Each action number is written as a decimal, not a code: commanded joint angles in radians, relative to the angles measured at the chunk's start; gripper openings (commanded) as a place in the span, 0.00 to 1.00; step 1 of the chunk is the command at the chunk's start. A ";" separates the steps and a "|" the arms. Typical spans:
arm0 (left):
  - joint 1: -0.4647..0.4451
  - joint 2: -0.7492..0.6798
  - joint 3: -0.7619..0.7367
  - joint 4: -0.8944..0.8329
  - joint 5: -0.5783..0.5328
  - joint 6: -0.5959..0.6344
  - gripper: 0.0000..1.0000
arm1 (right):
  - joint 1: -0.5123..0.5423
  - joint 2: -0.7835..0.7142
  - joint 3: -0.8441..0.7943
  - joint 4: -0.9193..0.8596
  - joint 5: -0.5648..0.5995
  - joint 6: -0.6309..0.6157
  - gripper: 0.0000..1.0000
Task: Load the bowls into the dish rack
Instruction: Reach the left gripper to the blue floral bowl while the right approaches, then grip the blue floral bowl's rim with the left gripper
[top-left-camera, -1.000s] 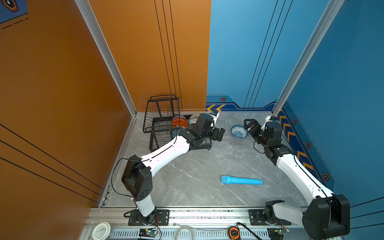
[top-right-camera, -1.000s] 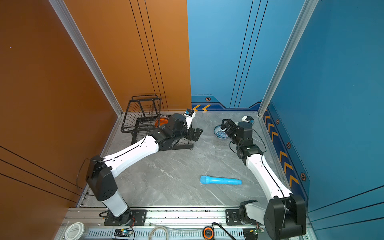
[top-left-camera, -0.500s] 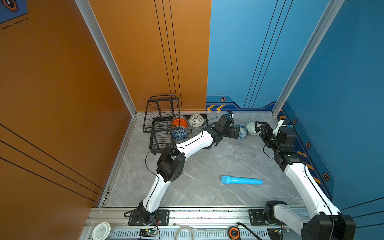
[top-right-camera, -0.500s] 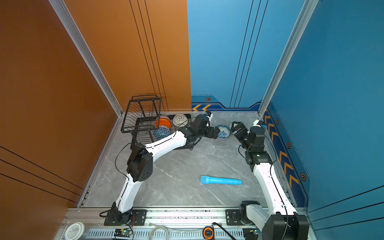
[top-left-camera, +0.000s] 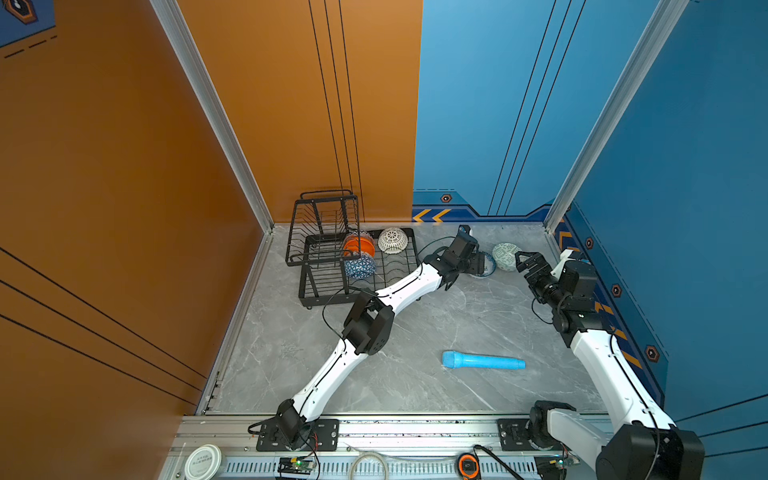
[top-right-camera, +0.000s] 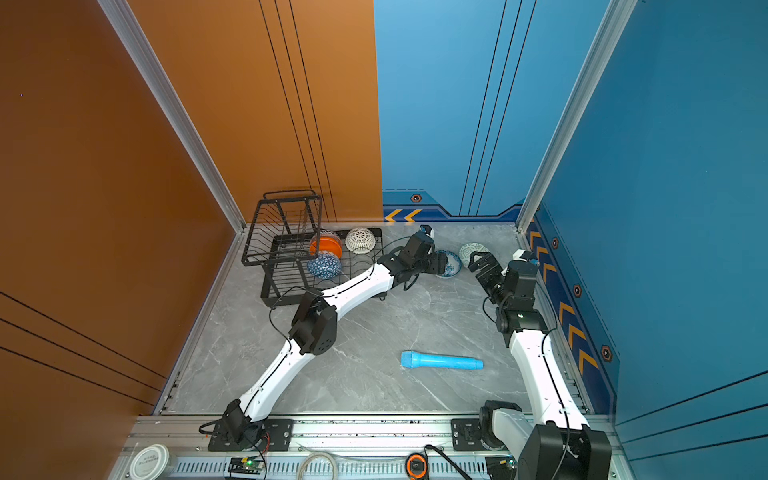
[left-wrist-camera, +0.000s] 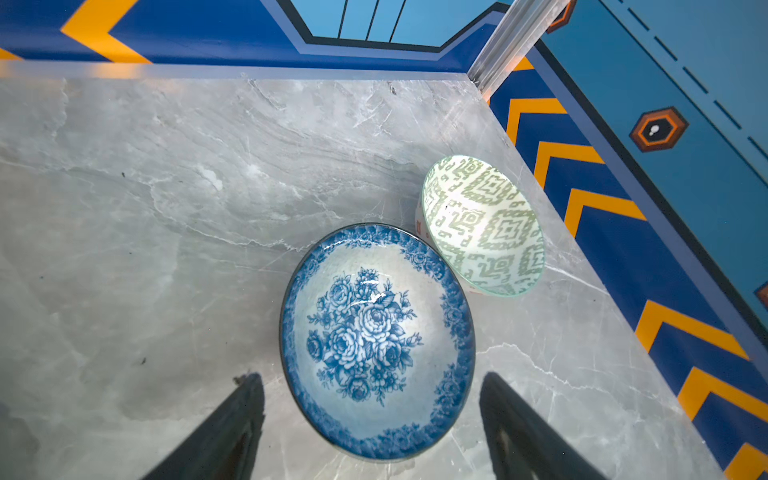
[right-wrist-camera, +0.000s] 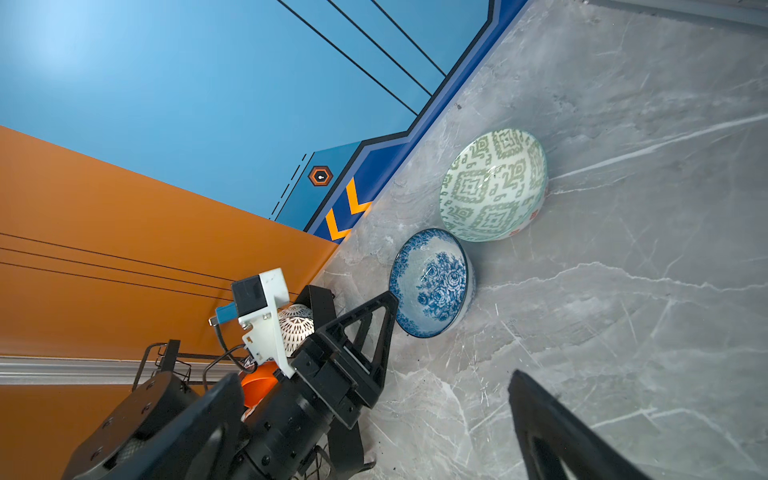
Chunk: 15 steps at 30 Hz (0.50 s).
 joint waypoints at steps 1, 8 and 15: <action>0.013 0.049 0.057 -0.023 -0.021 -0.046 0.77 | -0.016 -0.013 -0.014 0.057 -0.042 0.010 1.00; 0.019 0.108 0.105 -0.023 -0.047 -0.070 0.72 | -0.032 -0.023 -0.042 0.104 -0.071 0.034 1.00; 0.033 0.143 0.131 -0.023 -0.031 -0.101 0.66 | -0.042 -0.029 -0.069 0.141 -0.081 0.055 1.00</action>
